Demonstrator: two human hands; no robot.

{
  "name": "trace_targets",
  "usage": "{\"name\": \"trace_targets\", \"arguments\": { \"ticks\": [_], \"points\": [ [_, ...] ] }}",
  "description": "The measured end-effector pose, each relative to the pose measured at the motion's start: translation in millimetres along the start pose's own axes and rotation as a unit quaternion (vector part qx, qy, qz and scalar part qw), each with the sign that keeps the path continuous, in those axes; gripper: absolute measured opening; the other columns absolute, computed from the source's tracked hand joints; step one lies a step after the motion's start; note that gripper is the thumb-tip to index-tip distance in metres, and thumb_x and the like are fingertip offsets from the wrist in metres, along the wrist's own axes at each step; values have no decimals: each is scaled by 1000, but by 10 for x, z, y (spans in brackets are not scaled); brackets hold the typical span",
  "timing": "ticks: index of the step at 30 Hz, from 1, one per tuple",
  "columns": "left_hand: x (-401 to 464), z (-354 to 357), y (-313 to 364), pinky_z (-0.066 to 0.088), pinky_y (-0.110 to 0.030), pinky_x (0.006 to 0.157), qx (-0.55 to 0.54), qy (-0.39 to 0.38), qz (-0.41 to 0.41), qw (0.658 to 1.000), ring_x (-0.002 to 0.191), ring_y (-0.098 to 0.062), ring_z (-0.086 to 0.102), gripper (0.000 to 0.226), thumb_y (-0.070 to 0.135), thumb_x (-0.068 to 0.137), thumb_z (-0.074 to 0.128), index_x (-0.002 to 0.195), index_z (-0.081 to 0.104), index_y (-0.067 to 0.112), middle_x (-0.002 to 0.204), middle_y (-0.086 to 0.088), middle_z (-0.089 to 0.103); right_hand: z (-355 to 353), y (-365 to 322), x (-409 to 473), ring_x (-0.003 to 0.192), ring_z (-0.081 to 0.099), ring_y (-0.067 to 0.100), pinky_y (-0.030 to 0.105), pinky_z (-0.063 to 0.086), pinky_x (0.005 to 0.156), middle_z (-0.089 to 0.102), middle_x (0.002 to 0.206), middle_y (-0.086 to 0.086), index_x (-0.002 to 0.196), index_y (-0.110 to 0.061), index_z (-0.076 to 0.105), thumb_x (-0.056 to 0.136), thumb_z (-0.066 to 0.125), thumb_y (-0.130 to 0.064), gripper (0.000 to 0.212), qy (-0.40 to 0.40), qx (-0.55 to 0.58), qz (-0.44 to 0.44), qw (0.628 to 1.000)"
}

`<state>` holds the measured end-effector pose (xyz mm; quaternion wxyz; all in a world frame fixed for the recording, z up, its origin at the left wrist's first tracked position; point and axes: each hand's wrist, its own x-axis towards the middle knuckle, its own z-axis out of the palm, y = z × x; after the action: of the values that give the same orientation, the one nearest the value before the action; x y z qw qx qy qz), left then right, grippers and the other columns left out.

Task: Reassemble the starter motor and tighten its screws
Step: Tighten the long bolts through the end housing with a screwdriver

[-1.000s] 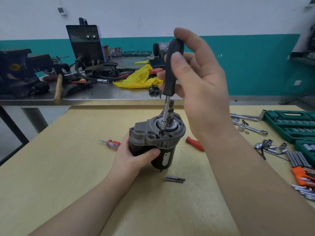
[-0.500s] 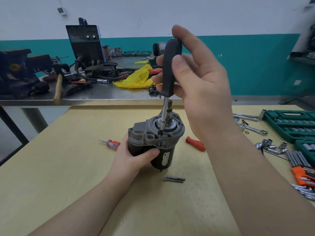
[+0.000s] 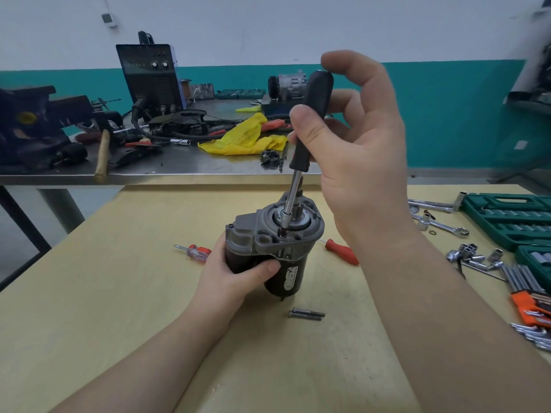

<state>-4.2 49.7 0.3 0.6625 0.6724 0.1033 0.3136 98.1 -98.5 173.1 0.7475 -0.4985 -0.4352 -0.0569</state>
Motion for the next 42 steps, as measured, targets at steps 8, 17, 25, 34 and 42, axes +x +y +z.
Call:
{"name": "trace_targets", "arguments": {
  "ticks": [8, 17, 25, 34, 42],
  "points": [
    [10, -2, -20, 57, -62, 103, 6, 3, 3, 1000, 122, -28, 72, 64, 31, 70, 95, 129, 70, 35, 131, -5, 76, -24, -24, -7, 93, 78, 37, 51, 66, 77, 75, 108, 15, 130, -24, 66, 109, 56, -13, 26, -11, 76, 42, 996],
    [-1, 12, 10, 59, -57, 100, 7, 4, 8, 1000, 120, -26, 73, 62, 33, 69, 95, 126, 71, 39, 129, -4, 77, -11, 24, -13, 96, 75, 39, 59, 65, 82, 72, 113, 21, 138, -23, 63, 111, 49, -19, 31, -18, 72, 47, 996],
    [-3, 16, 38, 64, -44, 91, 7, 6, 3, 1000, 118, -23, 75, 70, 50, 65, 100, 127, 71, 39, 128, -2, 77, 7, 23, 1, 85, 69, 22, 38, 65, 69, 64, 94, 7, 131, -28, 65, 105, 66, -16, 29, -6, 34, 12, 999],
    [-2, 10, 24, 61, -42, 92, 6, -1, 7, 1000, 120, -23, 74, 66, 39, 69, 97, 129, 70, 39, 130, -2, 76, 9, 8, 7, 90, 72, 23, 35, 66, 75, 68, 96, 0, 133, -29, 64, 102, 71, -12, 36, -3, -3, 4, 1000],
    [12, -4, -30, 59, -56, 99, 6, 5, 2, 1000, 120, -26, 73, 64, 34, 69, 95, 128, 70, 36, 129, -4, 77, 10, -1, 0, 90, 76, 32, 49, 66, 82, 69, 108, 12, 136, -26, 62, 108, 58, -9, 33, -16, 29, 36, 999]
  ]
}}
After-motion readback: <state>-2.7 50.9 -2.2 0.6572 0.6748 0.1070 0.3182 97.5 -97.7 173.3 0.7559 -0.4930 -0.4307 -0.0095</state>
